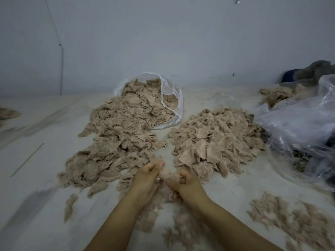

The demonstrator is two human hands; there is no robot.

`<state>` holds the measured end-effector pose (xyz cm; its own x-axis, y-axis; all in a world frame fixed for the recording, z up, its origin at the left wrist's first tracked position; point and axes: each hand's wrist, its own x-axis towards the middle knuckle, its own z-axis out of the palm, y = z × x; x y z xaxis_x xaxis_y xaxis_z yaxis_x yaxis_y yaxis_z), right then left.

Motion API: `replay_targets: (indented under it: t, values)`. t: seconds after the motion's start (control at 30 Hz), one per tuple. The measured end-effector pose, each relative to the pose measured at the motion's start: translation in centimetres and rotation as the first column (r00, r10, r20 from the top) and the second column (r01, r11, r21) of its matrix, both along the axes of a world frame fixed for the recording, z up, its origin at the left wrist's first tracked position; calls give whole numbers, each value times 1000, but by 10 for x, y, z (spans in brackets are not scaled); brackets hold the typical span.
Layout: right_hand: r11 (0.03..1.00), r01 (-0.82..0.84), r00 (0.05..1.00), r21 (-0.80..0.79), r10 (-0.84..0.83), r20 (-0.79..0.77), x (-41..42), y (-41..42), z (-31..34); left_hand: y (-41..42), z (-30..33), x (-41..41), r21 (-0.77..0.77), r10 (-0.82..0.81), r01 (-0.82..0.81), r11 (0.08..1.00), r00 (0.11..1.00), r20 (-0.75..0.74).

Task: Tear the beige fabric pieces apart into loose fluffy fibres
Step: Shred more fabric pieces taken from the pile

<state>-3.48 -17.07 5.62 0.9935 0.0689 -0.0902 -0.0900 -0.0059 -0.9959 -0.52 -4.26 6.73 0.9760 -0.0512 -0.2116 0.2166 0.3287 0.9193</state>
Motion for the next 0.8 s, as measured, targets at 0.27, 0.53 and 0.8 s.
replay_targets:
  t: [0.27,0.53,0.8]
  values:
    - [998,64,997,-22,-63,33,4,-11,0,12,-2,-10,218,-315,322,921,947,-70]
    - [987,159,987,7,-160,21,8,-30,-6,37,0,-5,524,-369,378,763,921,-128]
    - [978,207,978,-13,-207,29,13,-44,5,53,6,-6,758,-582,532,378,773,-252]
